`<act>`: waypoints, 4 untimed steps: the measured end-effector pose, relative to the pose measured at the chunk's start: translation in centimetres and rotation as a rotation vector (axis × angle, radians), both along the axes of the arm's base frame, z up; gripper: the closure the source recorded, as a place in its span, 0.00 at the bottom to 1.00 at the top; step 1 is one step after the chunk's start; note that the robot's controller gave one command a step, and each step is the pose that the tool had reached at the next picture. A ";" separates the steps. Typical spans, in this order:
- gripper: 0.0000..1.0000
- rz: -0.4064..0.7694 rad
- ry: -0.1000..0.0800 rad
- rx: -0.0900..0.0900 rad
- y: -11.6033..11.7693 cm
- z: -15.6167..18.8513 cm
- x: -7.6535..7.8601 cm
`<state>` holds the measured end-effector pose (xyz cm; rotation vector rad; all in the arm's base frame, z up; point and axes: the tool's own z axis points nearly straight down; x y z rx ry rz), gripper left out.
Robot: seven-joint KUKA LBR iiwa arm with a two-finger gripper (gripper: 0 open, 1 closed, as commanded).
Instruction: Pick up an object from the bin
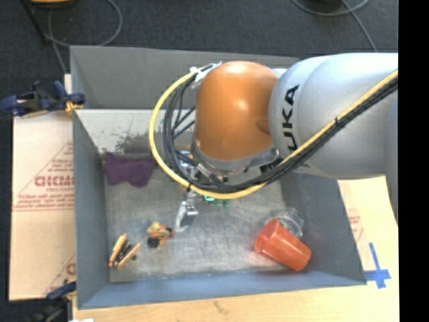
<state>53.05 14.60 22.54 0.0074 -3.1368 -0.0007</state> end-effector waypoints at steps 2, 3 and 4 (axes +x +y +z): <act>0.00 0.037 -0.015 0.001 -0.1 -4.5 0.0; 0.00 0.169 -0.006 -0.001 2.0 -8.0 -1.1; 1.00 -0.037 -0.001 0.002 1.6 -14.5 -0.8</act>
Offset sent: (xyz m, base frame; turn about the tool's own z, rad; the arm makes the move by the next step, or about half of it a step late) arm -0.0091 -0.0012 -0.1318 -0.1054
